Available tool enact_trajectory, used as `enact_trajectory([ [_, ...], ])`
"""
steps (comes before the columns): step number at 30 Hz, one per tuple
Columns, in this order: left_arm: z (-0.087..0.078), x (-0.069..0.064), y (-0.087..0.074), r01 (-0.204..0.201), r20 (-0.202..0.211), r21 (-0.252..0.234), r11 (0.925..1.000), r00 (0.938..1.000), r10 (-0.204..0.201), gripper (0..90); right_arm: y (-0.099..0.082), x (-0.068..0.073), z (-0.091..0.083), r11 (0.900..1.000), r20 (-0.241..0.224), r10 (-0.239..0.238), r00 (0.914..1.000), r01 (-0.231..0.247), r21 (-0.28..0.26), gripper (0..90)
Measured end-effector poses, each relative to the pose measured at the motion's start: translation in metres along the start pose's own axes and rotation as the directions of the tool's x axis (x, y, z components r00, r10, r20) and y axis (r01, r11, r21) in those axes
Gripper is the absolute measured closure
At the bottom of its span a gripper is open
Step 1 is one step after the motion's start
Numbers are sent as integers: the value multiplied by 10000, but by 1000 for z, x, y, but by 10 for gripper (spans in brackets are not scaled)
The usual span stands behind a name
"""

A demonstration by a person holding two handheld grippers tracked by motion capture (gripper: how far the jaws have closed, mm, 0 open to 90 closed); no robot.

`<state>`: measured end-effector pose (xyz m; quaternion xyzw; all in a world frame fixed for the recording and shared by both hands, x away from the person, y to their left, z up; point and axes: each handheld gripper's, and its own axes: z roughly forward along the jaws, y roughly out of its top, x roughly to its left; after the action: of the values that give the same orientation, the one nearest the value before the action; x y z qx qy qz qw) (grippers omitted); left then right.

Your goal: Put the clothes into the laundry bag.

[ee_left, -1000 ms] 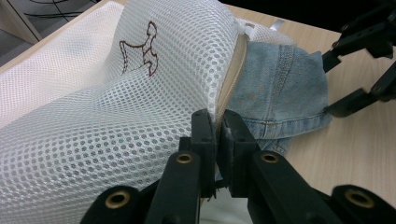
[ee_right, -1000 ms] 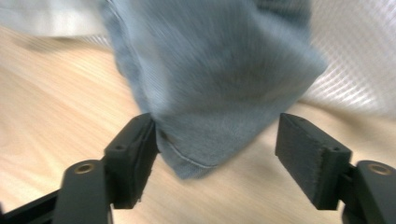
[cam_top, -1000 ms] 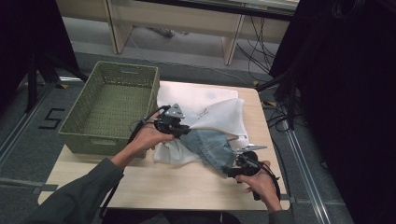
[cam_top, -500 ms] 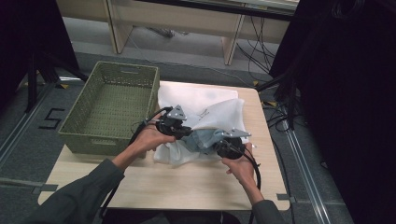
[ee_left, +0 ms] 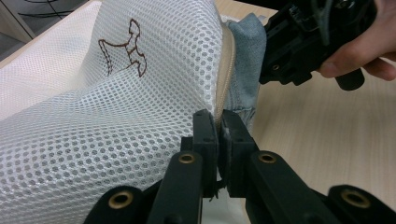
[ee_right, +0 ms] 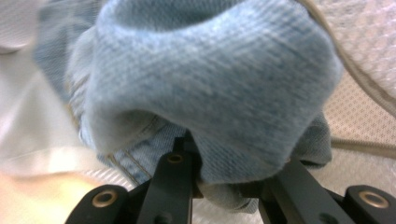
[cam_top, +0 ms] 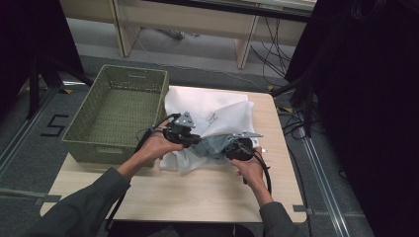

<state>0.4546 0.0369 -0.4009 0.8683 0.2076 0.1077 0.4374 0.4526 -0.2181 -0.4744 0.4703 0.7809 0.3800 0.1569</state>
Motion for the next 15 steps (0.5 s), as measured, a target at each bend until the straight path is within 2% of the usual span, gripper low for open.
enact_trajectory([
  [1, -4, -4, 1, 14, 239, -117, 9999, 9997, -11, 852, -2, 5, -11, 9995, -417, 296, 9987, -293, 92, 790],
  [2, -4, -4, 1, 14, 239, -117, 9999, 9997, -11, 852, -2, 5, -11, 9995, -417, 296, 9987, -293, 92, 790],
  [6, -16, -17, 2, -239, 500, -259, 9994, 9984, 252, 852, -9, 13, -37, 9993, -799, 354, 9962, -344, 137, 786],
  [8, -19, -21, 2, -251, 486, -290, 9993, 9985, 265, 852, -10, 14, -39, 9992, -918, 351, 9952, -333, 205, 786],
  [10, -21, -26, 2, -323, 615, -315, 9990, 9975, 341, 853, -14, 23, -43, 9976, -1240, 675, 9900, -647, 263, 785],
  [11, -21, -30, 1, -290, 671, -313, 9991, 9973, 310, 853, -15, 25, -43, 9976, -1288, 661, 9895, -632, 266, 786],
  [12, -20, -31, 1, -350, 708, -267, 9990, 9968, 368, 854, -14, 25, -42, 9995, -1172, 310, 9926, -299, 111, 788],
  [13, -19, -33, 0, -432, 789, -235, 9988, 9959, 449, 857, -12, 27, -36, 9992, -1038, 387, 9938, -396, -60, 791],
  [14, -18, -36, 0, -395, 863, -197, 9990, 9954, 410, 857, -12, 27, -36, 9992, -1038, 387, 9938, -396, -60, 791],
  [15, -17, -37, 0, -515, 949, -145, 9986, 9941, 527, 861, -8, 25, -29, 9991, -855, 407, 9955, -415, -68, 793],
])
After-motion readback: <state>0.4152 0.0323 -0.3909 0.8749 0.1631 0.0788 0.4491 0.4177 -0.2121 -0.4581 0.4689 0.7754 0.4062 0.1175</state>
